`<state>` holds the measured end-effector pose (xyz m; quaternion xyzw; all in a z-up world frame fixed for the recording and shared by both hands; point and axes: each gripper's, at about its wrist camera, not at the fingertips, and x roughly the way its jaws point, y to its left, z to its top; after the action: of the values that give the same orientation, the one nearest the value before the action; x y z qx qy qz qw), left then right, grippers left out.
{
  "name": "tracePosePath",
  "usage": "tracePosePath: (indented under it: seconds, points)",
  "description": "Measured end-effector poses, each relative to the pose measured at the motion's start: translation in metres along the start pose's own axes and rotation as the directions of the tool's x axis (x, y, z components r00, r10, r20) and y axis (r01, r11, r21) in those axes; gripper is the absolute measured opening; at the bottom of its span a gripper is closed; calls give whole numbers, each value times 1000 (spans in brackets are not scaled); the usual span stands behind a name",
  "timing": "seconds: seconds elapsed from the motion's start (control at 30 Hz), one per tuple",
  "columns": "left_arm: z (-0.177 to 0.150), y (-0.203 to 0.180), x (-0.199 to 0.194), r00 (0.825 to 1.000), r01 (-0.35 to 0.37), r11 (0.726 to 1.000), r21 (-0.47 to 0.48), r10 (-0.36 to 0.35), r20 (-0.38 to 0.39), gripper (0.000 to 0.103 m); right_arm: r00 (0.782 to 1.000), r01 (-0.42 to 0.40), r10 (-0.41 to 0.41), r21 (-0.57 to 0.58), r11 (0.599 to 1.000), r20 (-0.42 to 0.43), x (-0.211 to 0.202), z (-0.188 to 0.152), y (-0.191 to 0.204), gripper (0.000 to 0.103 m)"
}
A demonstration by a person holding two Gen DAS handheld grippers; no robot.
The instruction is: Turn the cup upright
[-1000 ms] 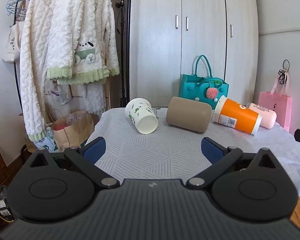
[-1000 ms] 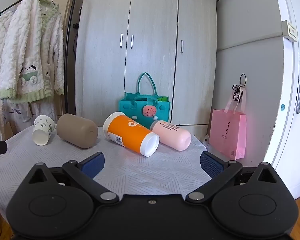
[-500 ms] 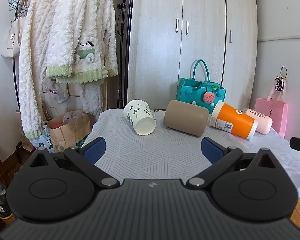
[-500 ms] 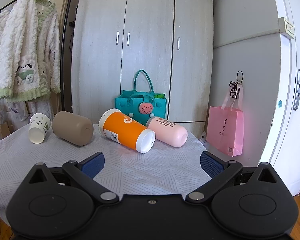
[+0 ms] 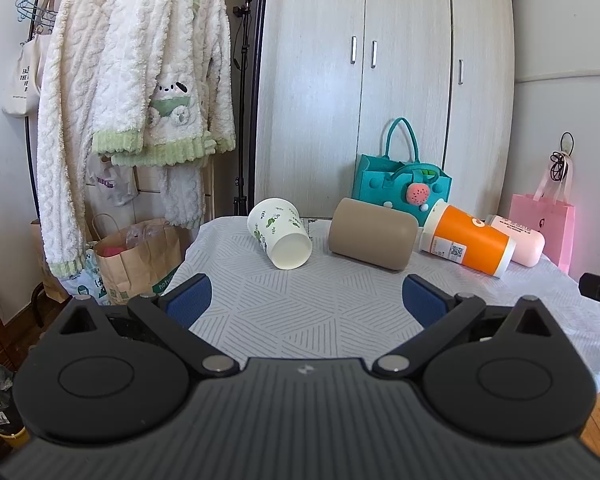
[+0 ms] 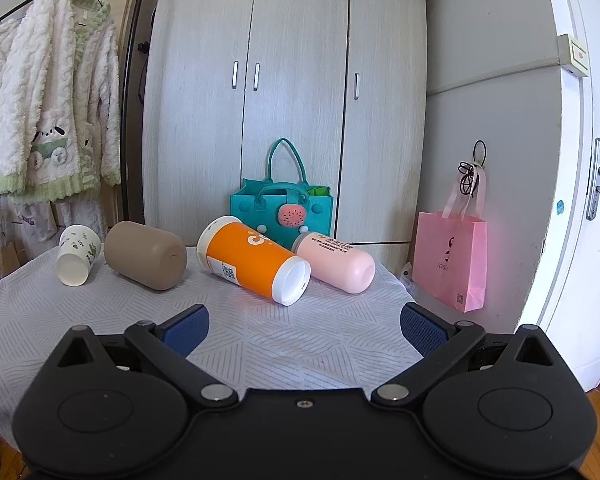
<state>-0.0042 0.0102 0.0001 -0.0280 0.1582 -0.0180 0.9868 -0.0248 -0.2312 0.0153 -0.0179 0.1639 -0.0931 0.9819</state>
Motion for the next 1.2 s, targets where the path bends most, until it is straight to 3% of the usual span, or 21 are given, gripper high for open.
tracePosePath:
  seconds: [1.2]
  points:
    - [-7, 2, 1, 1000, -6, 1000, 5, 6, -23, 103, 1000, -10, 10, 12, 1000, -7, -1, 0, -1, 103]
